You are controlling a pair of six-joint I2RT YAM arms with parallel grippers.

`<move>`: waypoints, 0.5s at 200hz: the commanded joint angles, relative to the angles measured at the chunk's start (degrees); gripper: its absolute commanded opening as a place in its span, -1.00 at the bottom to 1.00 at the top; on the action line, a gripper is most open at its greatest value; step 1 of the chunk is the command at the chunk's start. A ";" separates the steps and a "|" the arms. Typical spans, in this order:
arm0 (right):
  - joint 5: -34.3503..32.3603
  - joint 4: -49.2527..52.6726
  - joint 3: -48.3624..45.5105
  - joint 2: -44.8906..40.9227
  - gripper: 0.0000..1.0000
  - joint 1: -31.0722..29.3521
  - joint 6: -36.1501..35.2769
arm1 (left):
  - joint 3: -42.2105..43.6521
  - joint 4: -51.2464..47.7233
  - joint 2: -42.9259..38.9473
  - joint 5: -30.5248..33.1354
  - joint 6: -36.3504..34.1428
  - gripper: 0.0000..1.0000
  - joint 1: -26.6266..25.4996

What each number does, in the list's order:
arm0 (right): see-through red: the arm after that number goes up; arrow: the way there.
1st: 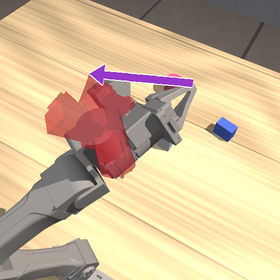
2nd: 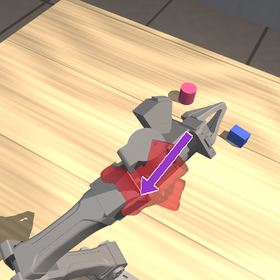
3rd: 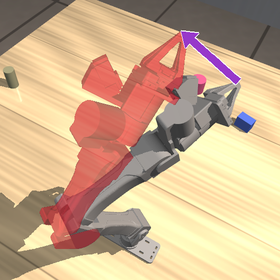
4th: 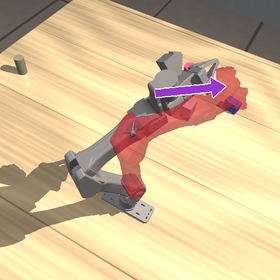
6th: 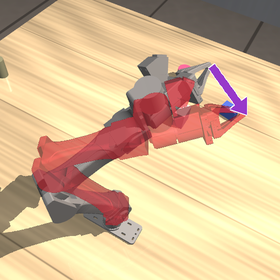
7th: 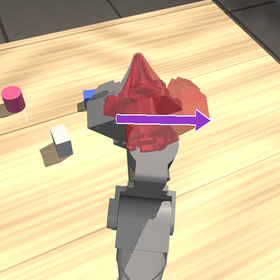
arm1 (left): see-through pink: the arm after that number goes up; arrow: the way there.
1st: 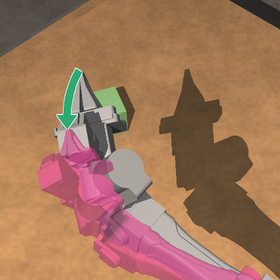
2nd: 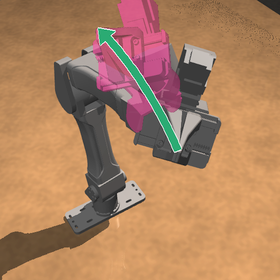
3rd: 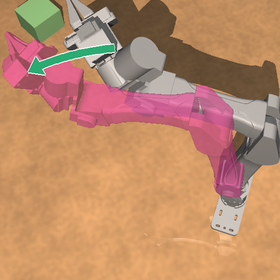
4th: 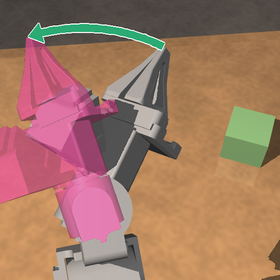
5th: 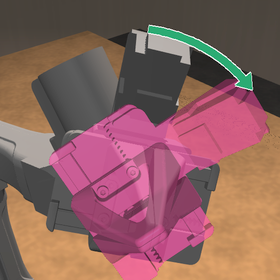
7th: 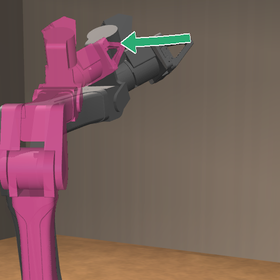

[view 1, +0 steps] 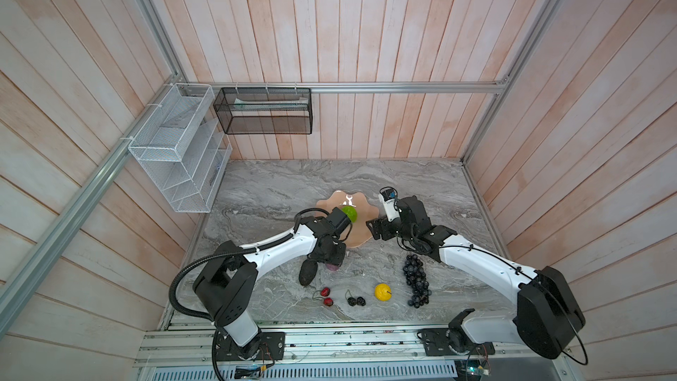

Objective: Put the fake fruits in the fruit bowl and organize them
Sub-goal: 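Carry the purple mangosteen with the left gripper and release it in the bowl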

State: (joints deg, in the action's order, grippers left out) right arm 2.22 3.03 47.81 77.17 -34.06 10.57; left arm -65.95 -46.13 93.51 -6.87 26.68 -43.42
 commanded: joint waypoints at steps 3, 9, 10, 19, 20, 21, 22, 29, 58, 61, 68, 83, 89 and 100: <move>-1.52 0.57 3.03 0.87 0.74 0.24 -0.86 | -3.92 -3.07 -3.60 -5.33 -1.74 -0.20 2.96; -2.34 0.94 3.68 1.02 0.74 0.43 -1.21 | -5.39 -3.62 -3.61 -5.11 -2.13 -0.20 3.68; -2.41 0.98 3.73 1.04 0.74 0.46 -1.23 | -5.53 -3.75 -3.60 -5.01 -2.14 -0.20 3.82; -2.61 1.47 4.82 1.25 0.74 1.03 -1.49 | -7.73 -4.05 -2.98 -4.24 -2.93 -0.20 4.75; -2.59 1.46 4.96 1.24 0.74 1.07 -1.50 | -7.98 -4.05 -2.90 -4.09 -2.98 -0.20 4.88; -2.54 1.50 5.03 1.28 0.74 1.09 -1.51 | -8.19 -4.01 -2.81 -3.92 -3.05 -0.20 4.99; -2.47 1.48 5.15 1.30 0.74 1.14 -1.51 | -8.38 -3.99 -2.72 -3.80 -3.09 -0.20 5.09; -2.14 1.39 5.80 1.40 0.74 1.43 -1.52 | -9.81 -3.52 -1.90 -2.81 -3.50 -0.20 5.70; -0.16 1.46 8.37 2.56 0.74 1.54 -1.95 | -14.94 0.51 3.52 1.47 -4.74 -0.21 8.94; 0.03 1.54 8.56 2.70 0.74 1.50 -1.98 | -15.31 1.12 4.16 2.02 -4.66 -0.21 9.28; 0.44 1.79 8.91 2.96 0.73 1.50 -2.11 | -16.04 2.35 5.78 3.08 -4.28 -0.21 10.02; 0.60 2.38 9.23 2.78 0.74 1.53 -2.31 | -18.46 4.16 9.65 3.42 -4.11 -0.22 11.36; 0.52 2.41 9.05 2.44 0.74 1.51 -2.26 | -19.88 4.35 11.24 4.02 -4.25 -0.23 11.64; 0.86 1.89 8.04 1.50 0.74 1.56 -2.22 | -22.32 4.38 14.02 6.46 -4.59 -0.23 11.69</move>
State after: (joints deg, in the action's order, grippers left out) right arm 2.00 3.86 55.70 79.42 -32.69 8.99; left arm -84.29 -43.83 102.30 -5.19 23.46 -32.49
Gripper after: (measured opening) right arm 0.869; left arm 0.464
